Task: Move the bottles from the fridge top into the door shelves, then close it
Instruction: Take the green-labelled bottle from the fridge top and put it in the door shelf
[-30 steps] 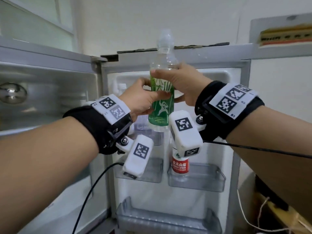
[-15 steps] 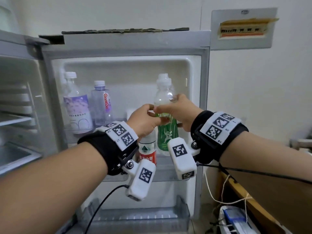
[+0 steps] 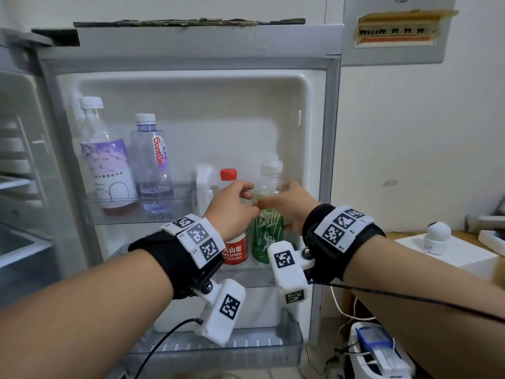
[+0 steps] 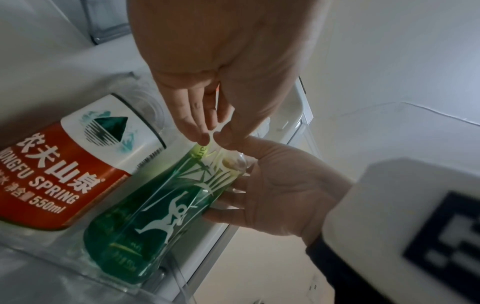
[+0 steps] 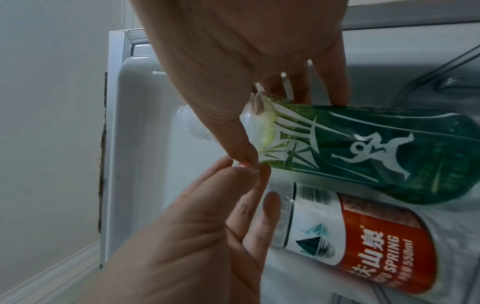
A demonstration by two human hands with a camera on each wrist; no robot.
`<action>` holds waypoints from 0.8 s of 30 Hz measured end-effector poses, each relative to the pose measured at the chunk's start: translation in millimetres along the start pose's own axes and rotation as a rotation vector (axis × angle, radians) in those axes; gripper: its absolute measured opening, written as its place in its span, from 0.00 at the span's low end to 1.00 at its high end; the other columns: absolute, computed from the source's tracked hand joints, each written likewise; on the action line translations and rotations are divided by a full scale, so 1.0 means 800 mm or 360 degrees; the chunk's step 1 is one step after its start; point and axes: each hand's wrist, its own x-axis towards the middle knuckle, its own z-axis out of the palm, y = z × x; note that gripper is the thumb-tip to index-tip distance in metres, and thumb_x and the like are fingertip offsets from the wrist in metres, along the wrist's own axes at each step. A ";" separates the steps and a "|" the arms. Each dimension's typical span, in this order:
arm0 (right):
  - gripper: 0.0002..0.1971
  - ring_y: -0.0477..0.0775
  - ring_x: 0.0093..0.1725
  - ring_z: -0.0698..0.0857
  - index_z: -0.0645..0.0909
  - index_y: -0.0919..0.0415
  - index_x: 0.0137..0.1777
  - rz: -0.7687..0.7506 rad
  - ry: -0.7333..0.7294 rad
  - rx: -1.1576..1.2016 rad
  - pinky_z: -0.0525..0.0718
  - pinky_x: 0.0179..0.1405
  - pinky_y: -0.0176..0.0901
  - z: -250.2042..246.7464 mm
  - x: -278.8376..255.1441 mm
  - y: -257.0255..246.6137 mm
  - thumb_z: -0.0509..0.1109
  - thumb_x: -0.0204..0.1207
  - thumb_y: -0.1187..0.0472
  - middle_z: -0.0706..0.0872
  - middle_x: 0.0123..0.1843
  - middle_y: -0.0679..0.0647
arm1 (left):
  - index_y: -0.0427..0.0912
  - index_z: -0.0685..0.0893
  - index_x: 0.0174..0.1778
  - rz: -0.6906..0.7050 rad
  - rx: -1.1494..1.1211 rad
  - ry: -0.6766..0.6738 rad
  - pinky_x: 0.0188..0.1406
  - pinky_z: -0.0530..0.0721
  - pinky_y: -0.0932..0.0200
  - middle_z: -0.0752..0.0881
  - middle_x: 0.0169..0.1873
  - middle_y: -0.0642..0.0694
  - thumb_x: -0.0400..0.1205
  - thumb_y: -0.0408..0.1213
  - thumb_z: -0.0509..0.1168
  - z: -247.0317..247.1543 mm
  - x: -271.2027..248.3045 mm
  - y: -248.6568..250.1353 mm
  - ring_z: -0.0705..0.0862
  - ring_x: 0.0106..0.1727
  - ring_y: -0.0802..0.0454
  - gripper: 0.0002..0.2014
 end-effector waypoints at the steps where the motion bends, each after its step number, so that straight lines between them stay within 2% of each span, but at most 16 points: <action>1: 0.43 0.60 0.62 0.82 0.66 0.63 0.75 0.0002 0.0005 -0.0014 0.83 0.59 0.55 0.000 0.000 0.003 0.83 0.61 0.62 0.81 0.65 0.61 | 0.46 0.76 0.73 0.0001 0.0014 -0.0006 0.53 0.82 0.59 0.82 0.59 0.51 0.77 0.33 0.69 0.001 0.000 -0.001 0.82 0.54 0.52 0.26; 3: 0.42 0.60 0.62 0.82 0.67 0.64 0.75 0.0008 0.0006 -0.0033 0.84 0.60 0.56 0.002 0.001 0.011 0.83 0.62 0.62 0.81 0.64 0.62 | 0.47 0.77 0.73 0.0010 0.0058 -0.0015 0.58 0.81 0.56 0.83 0.62 0.50 0.77 0.34 0.68 0.003 -0.001 -0.004 0.82 0.58 0.52 0.26; 5: 0.42 0.61 0.63 0.82 0.66 0.64 0.75 0.0012 -0.0007 -0.0044 0.84 0.56 0.53 0.003 0.002 0.016 0.83 0.63 0.62 0.81 0.64 0.62 | 0.47 0.77 0.73 0.0027 0.0105 -0.0017 0.64 0.79 0.56 0.84 0.63 0.50 0.78 0.36 0.68 0.005 -0.003 -0.006 0.82 0.63 0.52 0.25; 7: 0.41 0.59 0.61 0.82 0.66 0.64 0.76 0.0011 -0.0028 -0.0027 0.81 0.48 0.48 0.004 0.004 0.019 0.82 0.64 0.63 0.81 0.65 0.62 | 0.47 0.77 0.73 0.0038 0.0126 -0.0026 0.62 0.79 0.58 0.83 0.63 0.50 0.79 0.38 0.68 0.005 -0.005 -0.007 0.82 0.63 0.52 0.24; 10: 0.40 0.56 0.58 0.80 0.66 0.63 0.76 -0.0018 -0.0026 -0.0009 0.78 0.42 0.43 0.005 0.006 0.023 0.81 0.65 0.63 0.81 0.65 0.60 | 0.47 0.77 0.73 0.0058 0.0121 -0.0032 0.60 0.79 0.59 0.83 0.63 0.50 0.79 0.38 0.67 0.005 -0.007 -0.011 0.83 0.61 0.52 0.24; 11: 0.41 0.55 0.58 0.81 0.65 0.63 0.77 -0.0050 -0.0016 -0.0007 0.80 0.44 0.43 0.006 0.006 0.023 0.82 0.65 0.64 0.81 0.65 0.59 | 0.47 0.77 0.72 0.0057 0.0096 -0.0029 0.58 0.80 0.60 0.84 0.62 0.50 0.79 0.38 0.66 0.005 -0.008 -0.012 0.84 0.60 0.52 0.23; 14: 0.48 0.58 0.64 0.84 0.63 0.59 0.79 -0.0170 0.0032 0.0004 0.83 0.64 0.52 0.011 0.005 0.024 0.85 0.61 0.62 0.81 0.68 0.60 | 0.48 0.80 0.66 0.0043 -0.0002 -0.0028 0.44 0.79 0.67 0.85 0.55 0.51 0.80 0.36 0.65 0.005 -0.011 -0.016 0.85 0.50 0.54 0.17; 16: 0.51 0.60 0.67 0.83 0.61 0.57 0.81 -0.0236 0.0026 -0.0014 0.81 0.68 0.55 0.011 0.004 0.023 0.86 0.59 0.61 0.79 0.72 0.60 | 0.48 0.81 0.58 0.0027 -0.0046 -0.0007 0.39 0.77 0.68 0.85 0.48 0.52 0.79 0.35 0.65 0.005 -0.013 -0.019 0.84 0.46 0.55 0.12; 18: 0.50 0.60 0.67 0.82 0.60 0.56 0.82 -0.0276 0.0025 -0.0042 0.81 0.68 0.52 0.006 0.001 0.022 0.84 0.62 0.62 0.76 0.73 0.60 | 0.49 0.82 0.53 -0.0032 -0.0055 -0.0013 0.38 0.78 0.64 0.84 0.42 0.53 0.80 0.35 0.65 0.007 -0.016 -0.026 0.83 0.42 0.55 0.07; 20: 0.48 0.56 0.63 0.82 0.59 0.56 0.82 -0.0316 0.0029 -0.0068 0.82 0.59 0.44 -0.001 -0.001 0.022 0.82 0.66 0.61 0.75 0.74 0.60 | 0.48 0.83 0.52 -0.0098 0.0020 -0.0099 0.39 0.77 0.65 0.85 0.43 0.53 0.82 0.38 0.64 0.013 -0.020 -0.036 0.83 0.43 0.56 0.05; 22: 0.44 0.52 0.54 0.82 0.59 0.56 0.83 -0.0336 0.0012 -0.0090 0.79 0.45 0.36 -0.008 -0.004 0.021 0.79 0.70 0.61 0.75 0.73 0.59 | 0.44 0.86 0.52 -0.0168 0.0109 -0.0224 0.34 0.77 0.69 0.86 0.42 0.52 0.83 0.40 0.63 0.021 -0.025 -0.046 0.82 0.40 0.57 0.08; 23: 0.43 0.48 0.48 0.81 0.58 0.56 0.83 -0.0329 -0.0003 -0.0082 0.77 0.38 0.32 -0.011 -0.006 0.020 0.78 0.71 0.62 0.77 0.69 0.58 | 0.42 0.87 0.51 -0.0208 0.0136 -0.0285 0.34 0.79 0.68 0.86 0.41 0.51 0.84 0.41 0.63 0.025 -0.028 -0.050 0.82 0.38 0.55 0.09; 24: 0.42 0.44 0.43 0.80 0.58 0.56 0.83 -0.0319 -0.0016 -0.0061 0.75 0.33 0.30 -0.014 -0.007 0.020 0.77 0.73 0.62 0.79 0.63 0.56 | 0.40 0.88 0.49 -0.0247 0.0152 -0.0343 0.38 0.82 0.64 0.88 0.41 0.50 0.84 0.41 0.62 0.029 -0.029 -0.056 0.83 0.39 0.52 0.11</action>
